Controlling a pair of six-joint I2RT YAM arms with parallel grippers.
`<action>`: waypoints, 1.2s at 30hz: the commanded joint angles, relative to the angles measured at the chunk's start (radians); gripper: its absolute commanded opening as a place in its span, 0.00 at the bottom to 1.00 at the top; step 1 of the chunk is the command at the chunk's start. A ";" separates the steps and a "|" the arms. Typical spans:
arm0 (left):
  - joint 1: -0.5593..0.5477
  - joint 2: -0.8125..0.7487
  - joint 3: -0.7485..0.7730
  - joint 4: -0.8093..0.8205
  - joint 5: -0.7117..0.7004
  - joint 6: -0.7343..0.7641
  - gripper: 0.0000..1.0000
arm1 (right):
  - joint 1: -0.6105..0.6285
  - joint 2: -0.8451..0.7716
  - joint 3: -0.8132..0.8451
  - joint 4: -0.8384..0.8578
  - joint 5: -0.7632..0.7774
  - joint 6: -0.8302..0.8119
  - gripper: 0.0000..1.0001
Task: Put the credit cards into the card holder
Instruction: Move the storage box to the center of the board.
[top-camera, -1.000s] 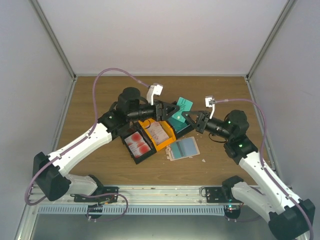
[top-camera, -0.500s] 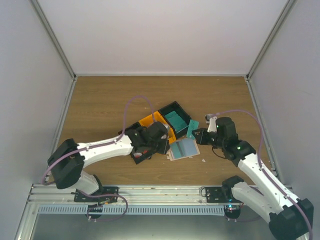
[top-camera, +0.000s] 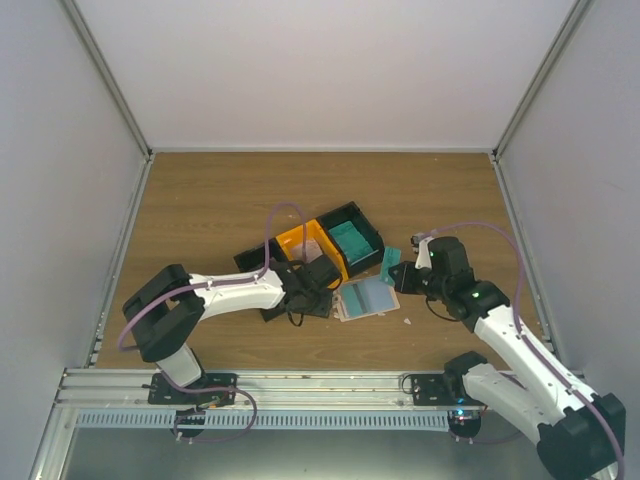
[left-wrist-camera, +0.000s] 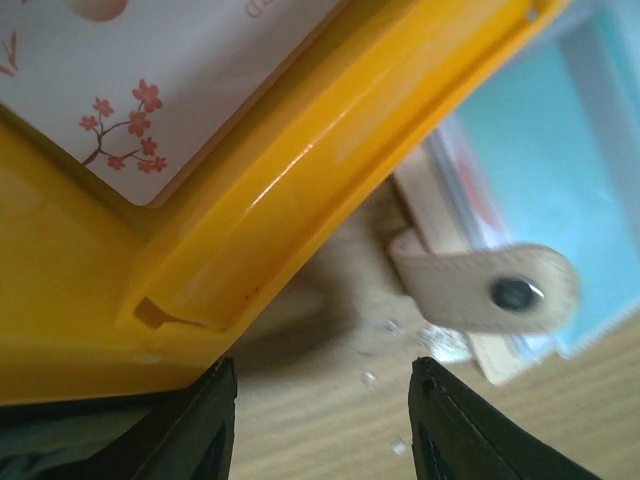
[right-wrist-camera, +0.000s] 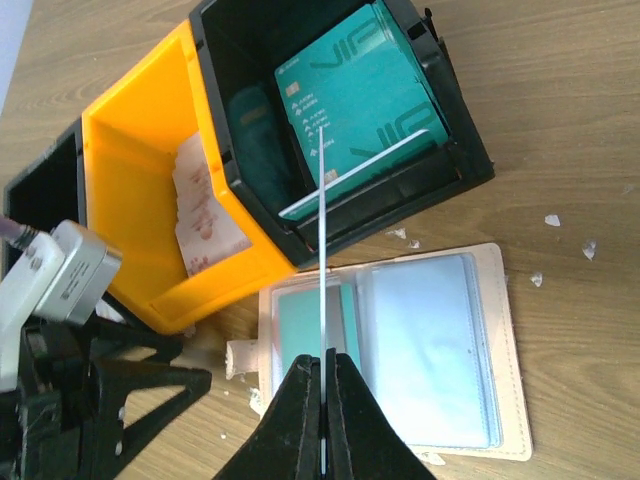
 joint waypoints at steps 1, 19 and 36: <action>0.058 0.035 0.019 0.017 -0.080 0.001 0.50 | -0.006 0.014 -0.010 -0.013 -0.010 -0.030 0.01; 0.201 0.059 0.076 0.176 -0.032 0.136 0.52 | -0.022 0.284 -0.009 0.034 -0.207 -0.117 0.01; 0.139 -0.112 -0.184 0.255 0.021 -0.108 0.47 | -0.022 0.442 -0.064 0.173 -0.274 -0.061 0.00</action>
